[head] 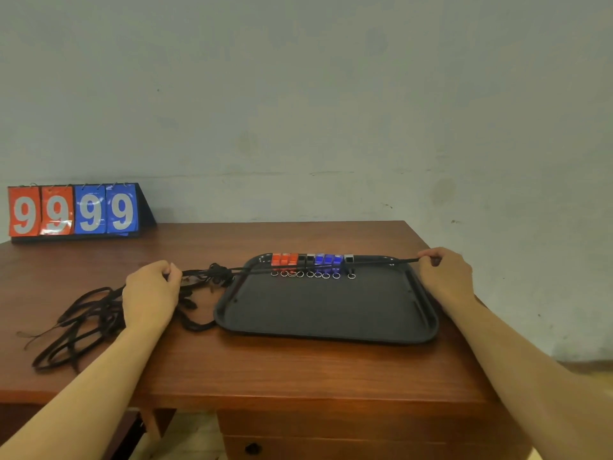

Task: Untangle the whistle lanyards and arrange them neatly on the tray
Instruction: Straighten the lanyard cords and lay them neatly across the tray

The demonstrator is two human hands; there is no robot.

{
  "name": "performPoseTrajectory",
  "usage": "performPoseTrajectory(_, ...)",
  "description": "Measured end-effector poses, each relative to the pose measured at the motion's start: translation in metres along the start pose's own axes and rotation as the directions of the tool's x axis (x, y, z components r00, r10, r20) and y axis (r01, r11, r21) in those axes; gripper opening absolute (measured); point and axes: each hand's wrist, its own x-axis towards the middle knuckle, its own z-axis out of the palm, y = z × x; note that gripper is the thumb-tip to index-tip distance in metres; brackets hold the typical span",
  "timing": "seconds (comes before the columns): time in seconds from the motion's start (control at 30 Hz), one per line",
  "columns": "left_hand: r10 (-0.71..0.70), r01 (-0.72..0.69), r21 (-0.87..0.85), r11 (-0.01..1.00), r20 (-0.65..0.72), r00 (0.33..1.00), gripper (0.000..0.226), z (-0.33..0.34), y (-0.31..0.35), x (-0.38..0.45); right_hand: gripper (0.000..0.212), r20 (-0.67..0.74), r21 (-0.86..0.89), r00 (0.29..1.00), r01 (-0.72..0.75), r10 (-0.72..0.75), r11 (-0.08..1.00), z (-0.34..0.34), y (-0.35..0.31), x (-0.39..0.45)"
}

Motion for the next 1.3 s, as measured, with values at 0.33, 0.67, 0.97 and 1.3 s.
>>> performPoseTrajectory(0.33, 0.391, -0.364, -0.144, 0.92, 0.356, 0.849, 0.033, 0.004, 0.001, -0.002, 0.015, 0.162, -0.021, 0.987, 0.014, -0.01, 1.0, 0.005, 0.002, 0.001)
performPoseTrajectory(0.67, 0.305, -0.223, -0.283, 0.933, 0.288, 0.908, 0.029, 0.0, 0.005, 0.0, 0.011, 0.147, -0.069, 0.985, 0.097, -0.085, 0.993, 0.005, 0.003, 0.001)
performPoseTrajectory(0.97, -0.088, 0.219, -0.518, 0.827, 0.266, 0.96, 0.06, -0.003, 0.013, 0.004, 0.021, 0.167, -0.091, 0.985, 0.052, -0.036, 0.994, 0.007, -0.003, 0.0)
performPoseTrajectory(1.3, 0.017, 0.066, -0.152, 0.986, 0.488, 0.872, 0.02, -0.033, 0.027, 0.047, 0.016, 0.189, -0.037, 0.962, 0.209, -0.199, 0.977, 0.003, -0.007, 0.0)
